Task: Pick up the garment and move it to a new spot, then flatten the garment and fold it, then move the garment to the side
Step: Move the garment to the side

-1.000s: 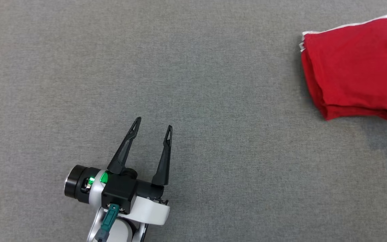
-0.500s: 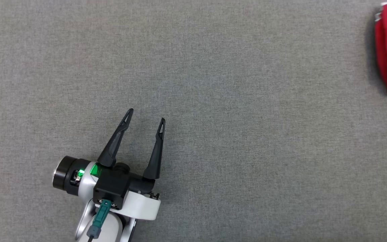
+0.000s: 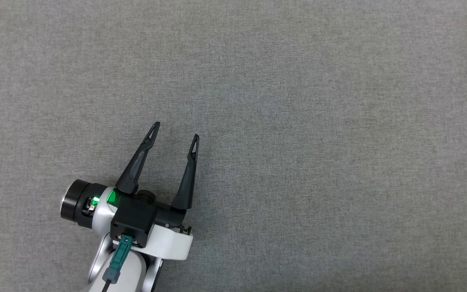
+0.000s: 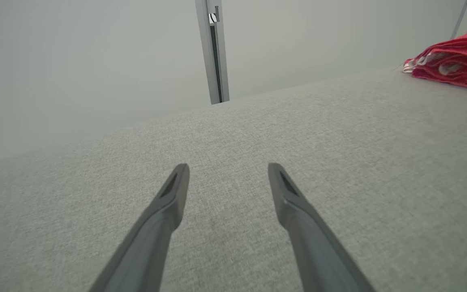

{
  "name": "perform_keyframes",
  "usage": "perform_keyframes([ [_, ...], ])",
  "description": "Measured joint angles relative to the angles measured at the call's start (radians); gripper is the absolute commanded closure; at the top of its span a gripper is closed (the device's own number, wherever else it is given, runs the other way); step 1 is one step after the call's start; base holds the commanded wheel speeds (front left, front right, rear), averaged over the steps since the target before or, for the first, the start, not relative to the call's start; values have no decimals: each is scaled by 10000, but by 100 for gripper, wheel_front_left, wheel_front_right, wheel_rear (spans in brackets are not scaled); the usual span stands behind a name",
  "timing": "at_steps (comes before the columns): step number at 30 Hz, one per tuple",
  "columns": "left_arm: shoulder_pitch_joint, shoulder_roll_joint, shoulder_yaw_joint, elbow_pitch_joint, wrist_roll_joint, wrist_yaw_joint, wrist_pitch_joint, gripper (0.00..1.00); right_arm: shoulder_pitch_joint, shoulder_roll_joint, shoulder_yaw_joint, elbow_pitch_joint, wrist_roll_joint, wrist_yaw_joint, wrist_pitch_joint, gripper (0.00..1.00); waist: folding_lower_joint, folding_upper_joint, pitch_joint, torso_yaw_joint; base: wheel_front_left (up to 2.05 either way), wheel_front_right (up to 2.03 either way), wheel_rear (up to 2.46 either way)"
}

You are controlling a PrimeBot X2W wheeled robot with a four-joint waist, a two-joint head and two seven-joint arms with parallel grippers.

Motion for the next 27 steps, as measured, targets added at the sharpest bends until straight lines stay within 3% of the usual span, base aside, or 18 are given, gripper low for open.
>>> perform_keyframes([
  [5,4,-48,10,36,-100,29,0,0,-743,736,-295,1684,-1812,0,-1143,0,0,0,-229,69,0,0,0],
  [10,214,-234,123,81,-303,104,0,0,-588,2374,-1183,2042,-2222,0,-2119,0,0,0,-758,133,0,0,0],
  [15,632,-453,499,157,-738,198,-2,0,986,3636,-3242,-376,-3020,0,-2182,0,0,0,-1505,175,0,0,0],
  [19,1043,-579,926,324,-1197,224,0,0,3701,5409,-5522,-2663,-4316,0,-2201,0,0,0,-2160,209,0,0,0],
  [20,1043,-579,926,324,-1197,224,0,0,3701,5409,-5522,-2663,-4316,0,-2201,0,0,0,-2160,209,0,0,0],
  [23,1369,-623,1204,437,-1517,207,0,0,5559,6861,-6824,-4011,-5250,0,-2209,0,0,0,-2685,243,0,0,0],
  [27,1812,-640,1501,368,-1912,226,0,0,7405,8376,-7538,-5367,-6121,0,-2209,0,0,1,-3390,317,0,0,0],
])
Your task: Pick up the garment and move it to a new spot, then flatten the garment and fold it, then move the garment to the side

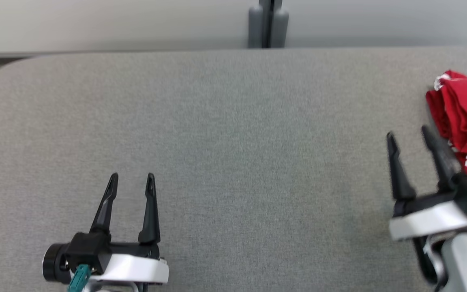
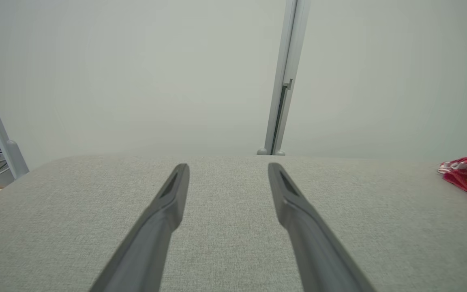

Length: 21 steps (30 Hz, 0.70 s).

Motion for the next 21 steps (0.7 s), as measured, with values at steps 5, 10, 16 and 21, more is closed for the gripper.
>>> perform_keyframes([
  [5,732,-12,178,-297,-98,-44,0,0,1733,1085,-462,-1204,-627,0,0,0,0,0,-831,103,0,0,0],
  [10,1495,-2,376,-790,54,-194,-2,0,3307,1724,-997,-1908,-840,-2,-2,0,0,0,-1557,217,0,0,0],
  [16,1925,-4,483,-811,125,-387,-2,0,4149,1929,-767,-2029,-932,-2,0,0,0,0,-1957,266,0,0,0],
  [21,2050,-6,418,-625,328,-456,0,0,4169,1962,-523,-2008,-932,-2,0,0,0,0,-2073,191,0,0,0],
])
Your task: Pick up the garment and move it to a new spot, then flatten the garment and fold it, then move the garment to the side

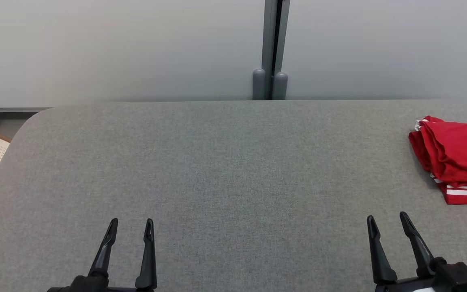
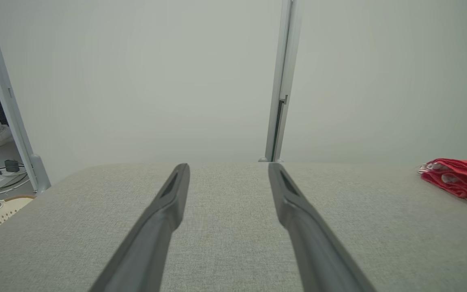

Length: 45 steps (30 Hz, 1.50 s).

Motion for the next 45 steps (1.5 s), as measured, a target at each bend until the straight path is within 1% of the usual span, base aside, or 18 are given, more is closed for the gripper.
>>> perform_keyframes([
  [11,22,-2,-84,270,88,0,0,0,1,-2,-50,-44,-46,0,0,0,0,0,-138,69,0,0,0],
  [12,24,-4,-88,288,96,2,-2,100,6,-4,-50,-46,-48,0,0,100,0,0,-145,78,0,0,0],
  [15,87,-19,-102,531,82,10,40,100,71,33,-25,150,-44,0,0,100,0,0,-149,80,0,0,0],
  [17,171,-25,-115,537,-153,6,59,100,135,50,0,201,184,0,13,100,0,0,-143,73,0,0,0],
  [20,175,-6,-71,550,-807,-4,163,100,128,40,-38,240,844,0,127,100,0,0,-135,62,0,0,0],
  [29,-143,90,92,886,-2667,-263,508,100,-127,-50,-169,424,2698,0,502,100,0,0,-117,28,0,0,0],
  [30,-229,117,134,963,-3033,-341,589,100,-213,-71,-194,460,3087,0,564,100,0,0,-113,21,0,0,0],
  [45,-765,255,403,1429,-5567,-696,1062,100,-620,-153,-401,694,5614,0,1087,100,0,0,-83,-34,0,0,0],
])
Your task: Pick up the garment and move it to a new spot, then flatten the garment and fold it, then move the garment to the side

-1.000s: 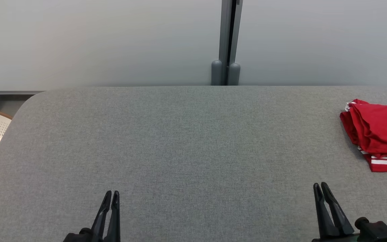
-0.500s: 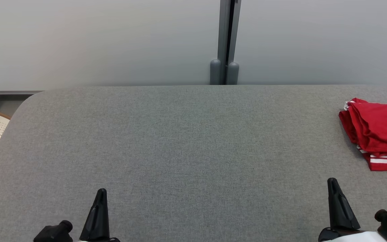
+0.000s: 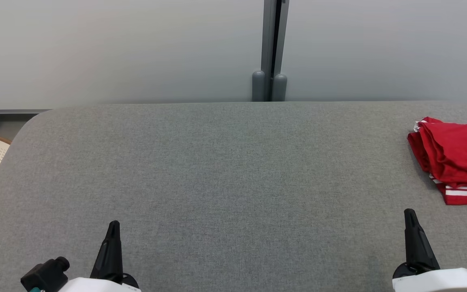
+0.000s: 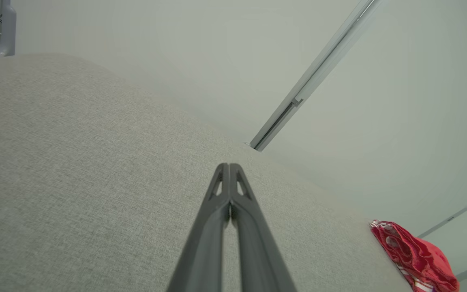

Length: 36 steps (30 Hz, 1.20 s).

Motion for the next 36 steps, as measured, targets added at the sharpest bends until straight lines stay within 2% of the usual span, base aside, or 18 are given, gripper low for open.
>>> perform_keyframes([
  [11,-291,48,222,203,-1601,-188,322,100,-223,-35,-157,167,1580,0,334,100,0,0,23,-41,0,0,0],
  [36,-870,92,692,602,-4454,-616,1007,100,-747,-65,-516,414,4445,-2,1041,100,0,0,75,-129,0,0,0],
])
